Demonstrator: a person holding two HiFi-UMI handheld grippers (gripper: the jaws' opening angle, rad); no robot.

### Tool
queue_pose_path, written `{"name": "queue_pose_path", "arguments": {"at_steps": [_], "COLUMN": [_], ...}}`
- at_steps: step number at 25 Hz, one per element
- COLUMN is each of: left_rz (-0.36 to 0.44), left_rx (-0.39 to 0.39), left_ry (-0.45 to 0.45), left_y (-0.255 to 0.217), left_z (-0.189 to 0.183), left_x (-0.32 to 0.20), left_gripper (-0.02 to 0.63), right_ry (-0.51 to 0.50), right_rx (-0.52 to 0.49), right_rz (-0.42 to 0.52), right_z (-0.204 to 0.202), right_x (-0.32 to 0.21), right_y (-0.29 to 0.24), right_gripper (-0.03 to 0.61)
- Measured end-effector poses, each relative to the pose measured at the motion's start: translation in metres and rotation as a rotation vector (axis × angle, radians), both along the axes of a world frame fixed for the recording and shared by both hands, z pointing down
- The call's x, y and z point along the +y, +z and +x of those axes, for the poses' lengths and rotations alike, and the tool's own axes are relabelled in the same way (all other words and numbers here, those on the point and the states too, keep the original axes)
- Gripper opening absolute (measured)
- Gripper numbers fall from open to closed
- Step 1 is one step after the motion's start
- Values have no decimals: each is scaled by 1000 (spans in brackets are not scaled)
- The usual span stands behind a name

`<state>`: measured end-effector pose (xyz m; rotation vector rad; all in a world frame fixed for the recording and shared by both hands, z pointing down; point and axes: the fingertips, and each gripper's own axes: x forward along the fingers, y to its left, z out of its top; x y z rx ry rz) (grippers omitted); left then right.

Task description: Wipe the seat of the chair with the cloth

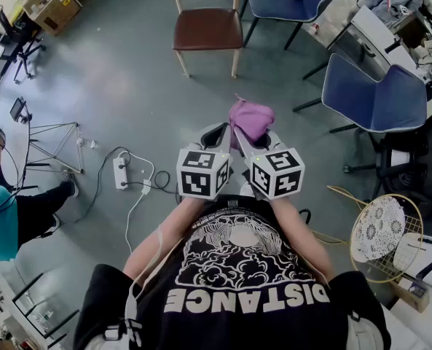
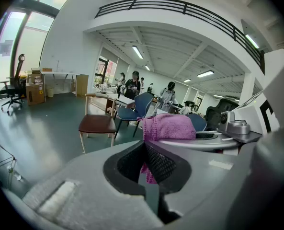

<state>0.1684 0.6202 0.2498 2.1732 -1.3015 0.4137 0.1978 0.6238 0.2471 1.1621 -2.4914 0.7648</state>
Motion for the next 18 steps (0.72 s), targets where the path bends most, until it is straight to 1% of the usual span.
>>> {"name": "queue_pose_path", "arguments": {"at_steps": [10,18], "left_rz": [1,-5], "left_rx": [21,43], "left_ry": [16,8], "left_y": [0,7], "left_z": [-20,-65], "left_x": [-1,-4], "left_gripper": [0,0], "right_ry": [23,19], "right_rx": [9,31], "right_rz": [-19,-36], "right_z": [-20,-62], "right_x": [1,-1], "right_y": [3,9], "right_gripper": [63,63]}}
